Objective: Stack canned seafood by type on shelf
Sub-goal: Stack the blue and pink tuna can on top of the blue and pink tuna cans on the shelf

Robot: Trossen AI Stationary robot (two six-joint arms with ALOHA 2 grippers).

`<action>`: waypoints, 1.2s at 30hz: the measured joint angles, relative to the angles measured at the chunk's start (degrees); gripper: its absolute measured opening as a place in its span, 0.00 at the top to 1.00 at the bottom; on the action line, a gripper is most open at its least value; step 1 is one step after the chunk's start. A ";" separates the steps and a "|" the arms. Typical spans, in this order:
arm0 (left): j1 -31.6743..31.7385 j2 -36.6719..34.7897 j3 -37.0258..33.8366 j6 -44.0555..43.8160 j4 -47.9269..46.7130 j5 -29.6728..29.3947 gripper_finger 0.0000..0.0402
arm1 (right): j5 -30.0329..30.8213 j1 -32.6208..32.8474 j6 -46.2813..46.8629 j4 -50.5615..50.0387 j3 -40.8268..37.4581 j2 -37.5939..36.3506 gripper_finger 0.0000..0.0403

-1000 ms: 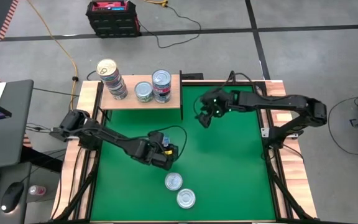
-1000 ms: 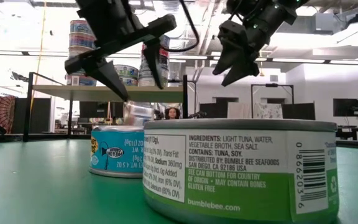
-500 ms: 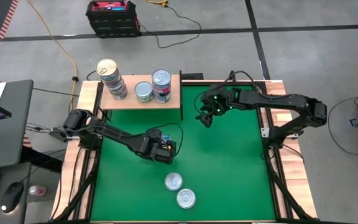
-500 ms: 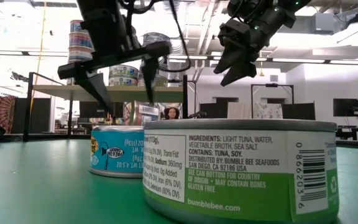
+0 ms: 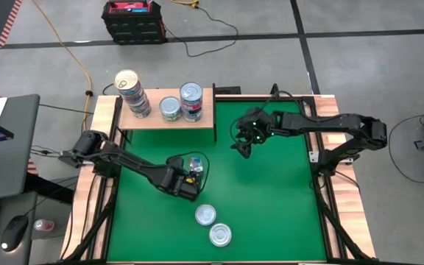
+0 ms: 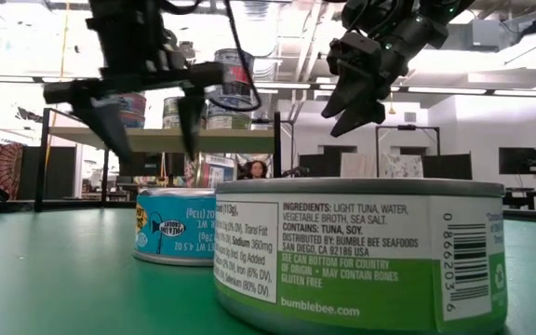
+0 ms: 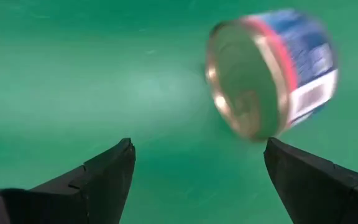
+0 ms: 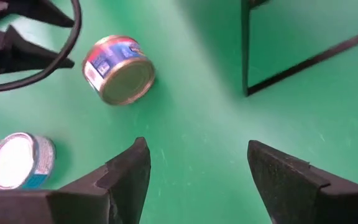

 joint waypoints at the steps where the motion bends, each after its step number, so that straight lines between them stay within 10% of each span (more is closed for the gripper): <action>1: -0.43 -0.29 0.00 -0.07 -1.95 0.93 0.15 | 0.01 0.28 0.03 0.25 -0.08 0.00 0.28; 9: -4.37 -3.60 -0.02 -3.79 -18.02 3.57 0.15 | -0.06 0.94 1.31 1.51 -0.15 0.00 0.28; 19: -8.84 -8.35 -0.38 17.34 -4.02 -9.30 0.15 | -3.89 9.94 1.45 10.19 -0.18 7.30 0.28; 36: -16.70 -8.99 -11.19 11.48 9.73 -12.86 0.15 | 20.63 19.88 12.11 21.52 5.03 26.76 0.28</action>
